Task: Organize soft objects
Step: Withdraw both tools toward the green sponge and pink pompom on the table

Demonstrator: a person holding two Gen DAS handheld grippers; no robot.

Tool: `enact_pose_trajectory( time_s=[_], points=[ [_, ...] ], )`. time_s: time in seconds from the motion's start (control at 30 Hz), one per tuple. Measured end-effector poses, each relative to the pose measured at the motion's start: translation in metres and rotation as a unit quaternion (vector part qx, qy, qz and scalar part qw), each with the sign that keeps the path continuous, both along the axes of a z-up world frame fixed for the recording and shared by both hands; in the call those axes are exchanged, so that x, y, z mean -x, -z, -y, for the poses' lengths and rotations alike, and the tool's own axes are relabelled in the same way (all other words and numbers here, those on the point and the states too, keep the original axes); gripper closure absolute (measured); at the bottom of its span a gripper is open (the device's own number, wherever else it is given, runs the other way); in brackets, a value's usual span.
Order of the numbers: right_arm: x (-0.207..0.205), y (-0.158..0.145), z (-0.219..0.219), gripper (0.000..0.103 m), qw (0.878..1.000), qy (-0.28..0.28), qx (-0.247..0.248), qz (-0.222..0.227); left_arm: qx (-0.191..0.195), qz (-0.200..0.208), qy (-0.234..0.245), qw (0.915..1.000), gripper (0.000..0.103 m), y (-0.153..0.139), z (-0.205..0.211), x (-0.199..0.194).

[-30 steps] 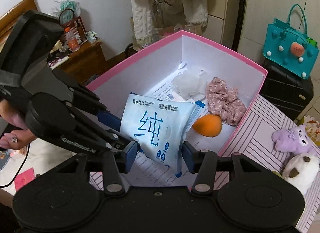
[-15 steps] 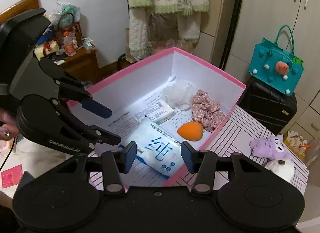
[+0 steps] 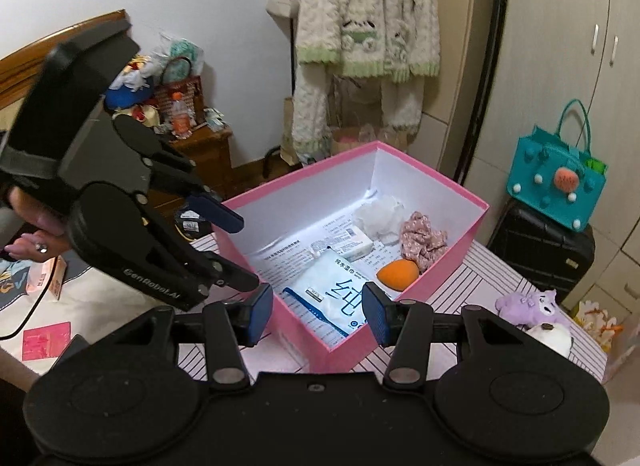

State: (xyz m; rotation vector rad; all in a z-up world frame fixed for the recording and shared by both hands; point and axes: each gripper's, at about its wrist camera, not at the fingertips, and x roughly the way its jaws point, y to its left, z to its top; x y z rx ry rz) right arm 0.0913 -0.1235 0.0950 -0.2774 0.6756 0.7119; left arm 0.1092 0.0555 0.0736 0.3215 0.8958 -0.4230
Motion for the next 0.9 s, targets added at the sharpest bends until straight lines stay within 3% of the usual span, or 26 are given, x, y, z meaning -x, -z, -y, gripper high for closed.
enact_pose_trajectory(
  time_s=[0.27,0.6,0.9],
  points=[
    [0.034,-0.006,0.038,0.048,0.999,0.009,-0.017,0.025,-0.008,0.042,0.036,0.9985,0.044,-0.014,0.022,0.035],
    [0.067,0.010,0.092,0.046,0.997,0.060,-0.026,0.042,0.003,0.051,0.105,0.9932,0.044,0.005,0.068,0.063],
    [0.066,0.030,0.138,0.043,0.994,0.098,-0.029,0.023,0.067,0.065,0.108,0.9897,0.044,0.019,0.099,0.055]
  ],
)
